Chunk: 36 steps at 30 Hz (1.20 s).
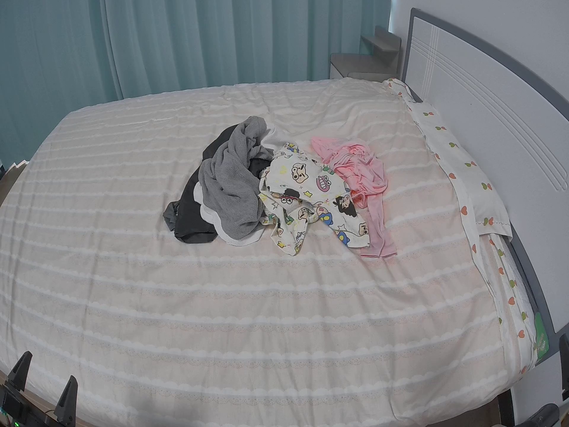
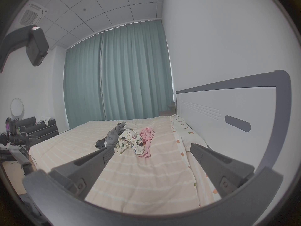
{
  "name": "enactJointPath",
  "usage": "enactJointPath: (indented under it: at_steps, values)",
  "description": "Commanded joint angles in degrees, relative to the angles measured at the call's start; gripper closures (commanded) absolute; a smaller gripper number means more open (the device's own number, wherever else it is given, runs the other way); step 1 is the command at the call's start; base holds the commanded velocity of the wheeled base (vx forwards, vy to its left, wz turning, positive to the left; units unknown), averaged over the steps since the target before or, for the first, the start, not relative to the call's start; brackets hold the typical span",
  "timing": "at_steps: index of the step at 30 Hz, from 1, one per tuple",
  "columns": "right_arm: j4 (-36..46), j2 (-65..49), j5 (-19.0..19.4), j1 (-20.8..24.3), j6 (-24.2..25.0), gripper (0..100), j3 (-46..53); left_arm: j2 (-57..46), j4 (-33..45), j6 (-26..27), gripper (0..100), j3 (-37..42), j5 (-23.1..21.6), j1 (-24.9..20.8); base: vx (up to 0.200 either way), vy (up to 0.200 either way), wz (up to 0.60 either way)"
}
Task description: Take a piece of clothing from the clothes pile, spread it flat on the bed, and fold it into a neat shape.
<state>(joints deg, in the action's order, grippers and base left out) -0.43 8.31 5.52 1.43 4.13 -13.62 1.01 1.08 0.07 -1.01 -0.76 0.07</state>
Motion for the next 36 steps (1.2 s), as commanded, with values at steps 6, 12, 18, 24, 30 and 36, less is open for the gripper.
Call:
enactJointPath:
  at_steps: [6,12,18,24,30,36]
  values:
    - [-21.37,62.61,11.62,12.46,29.35,0,-12.66,-0.92,-0.03,-0.07,0,0.75,-0.04,0.01,0.000,0.000,0.00]
    - [-39.39,85.03,9.07,13.52,34.80,0,-16.71,-0.92,-0.03,-0.07,0,0.75,-0.12,0.01,0.000,0.000,0.00]
    - [-41.76,95.48,6.08,13.43,40.69,0,-24.97,-0.92,-0.03,-0.07,0,0.75,-0.12,0.01,0.000,0.000,0.00]
    - [-41.76,101.20,5.90,13.25,43.24,0,-30.42,-0.92,-0.03,-0.16,0,0.75,-0.12,0.01,0.000,0.000,0.00]
    - [-41.85,106.82,2.92,13.25,46.40,0,-35.69,-0.92,-0.03,-0.16,0,0.75,-0.21,0.01,0.000,0.000,0.00]
    - [-41.85,111.92,2.65,13.25,47.99,0,-39.38,-0.92,0.06,-0.25,0,0.75,-0.21,0.01,0.000,0.000,0.00]
